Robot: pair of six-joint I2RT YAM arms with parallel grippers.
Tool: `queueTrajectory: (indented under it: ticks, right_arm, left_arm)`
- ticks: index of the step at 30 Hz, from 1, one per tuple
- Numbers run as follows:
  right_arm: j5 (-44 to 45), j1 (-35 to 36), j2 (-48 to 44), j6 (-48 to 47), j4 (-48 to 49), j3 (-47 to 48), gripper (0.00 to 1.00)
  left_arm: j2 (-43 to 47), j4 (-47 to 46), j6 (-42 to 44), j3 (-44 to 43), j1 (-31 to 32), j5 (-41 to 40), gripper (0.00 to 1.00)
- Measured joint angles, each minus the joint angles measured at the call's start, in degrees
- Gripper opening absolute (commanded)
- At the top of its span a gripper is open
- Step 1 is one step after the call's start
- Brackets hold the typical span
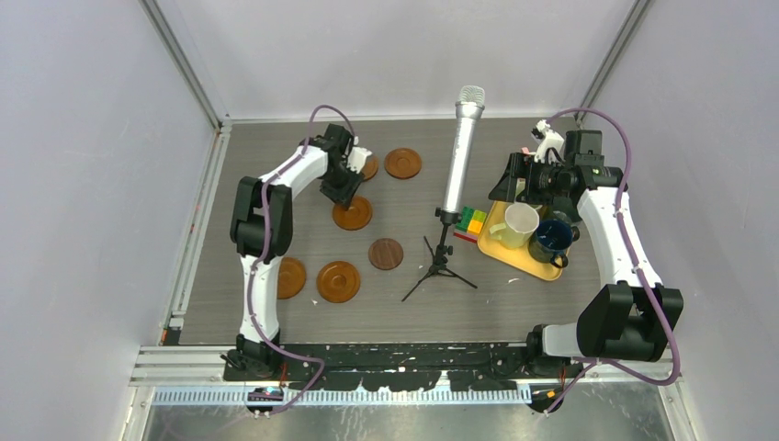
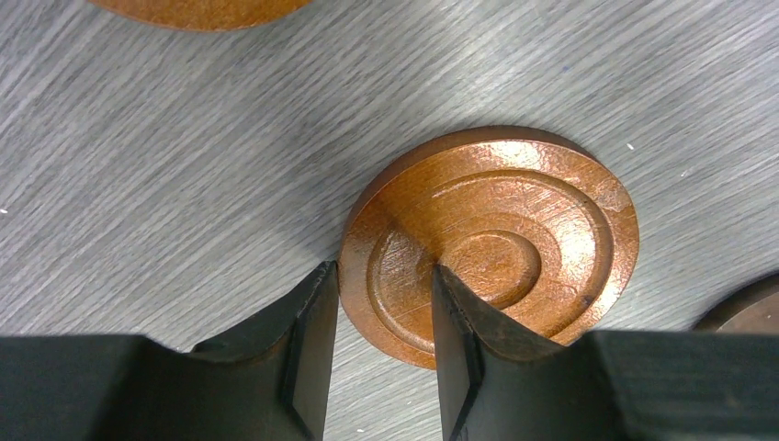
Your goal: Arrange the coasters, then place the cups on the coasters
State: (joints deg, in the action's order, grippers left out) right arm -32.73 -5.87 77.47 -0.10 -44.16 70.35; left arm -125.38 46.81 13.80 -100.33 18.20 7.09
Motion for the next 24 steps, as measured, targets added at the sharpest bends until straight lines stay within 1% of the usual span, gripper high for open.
queueTrajectory:
  ticks: [5,7,8,11,12,15,17,18,19,20,24]
  right_arm:
    - [0.00,0.00,0.00,0.00,-0.02,0.00,0.86]
    - [0.00,0.00,0.00,0.00,0.00,0.00,0.86]
    - [0.00,0.00,0.00,0.00,0.00,0.00,0.86]
    - [0.00,0.00,0.00,0.00,0.00,0.00,0.86]
    - [0.00,0.00,0.00,0.00,-0.02,0.00,0.86]
    - [0.00,0.00,0.00,-0.02,0.00,0.00,0.86]
    - [0.00,0.00,0.00,0.00,0.00,0.00,0.86]
    - [0.00,0.00,0.00,-0.02,0.00,0.00,0.86]
    - [0.00,0.00,0.00,-0.02,0.00,-0.02,0.86]
    - [-0.02,0.00,0.00,-0.02,0.00,-0.02,0.86]
    - [-0.28,0.00,-0.07,-0.02,0.00,-0.02,0.86]
  left_arm:
    - [-0.15,0.09,-0.09,-0.17,1.20,-0.02,0.32]
    - [-0.17,0.11,-0.09,-0.22,1.73,-0.04,0.34]
    - [-0.17,0.11,-0.09,-0.24,1.97,-0.04,0.37]
    - [-0.17,0.11,-0.09,-0.24,2.12,-0.15,0.57]
    - [-0.17,0.13,-0.07,-0.24,2.12,-0.15,0.62]
    - [-0.11,0.90,-0.20,-0.24,1.64,1.01,0.73]
    - [0.50,2.08,-0.26,-0.20,1.14,2.03,0.82]
    - [1.31,2.91,-0.20,-0.04,0.72,2.67,0.91]
    - [2.75,3.80,0.04,0.20,0.13,3.45,0.97]
    - [4.48,4.61,0.39,0.48,-0.48,4.13,0.99]
    - [14.88,6.88,3.13,3.34,-4.48,7.67,1.00]
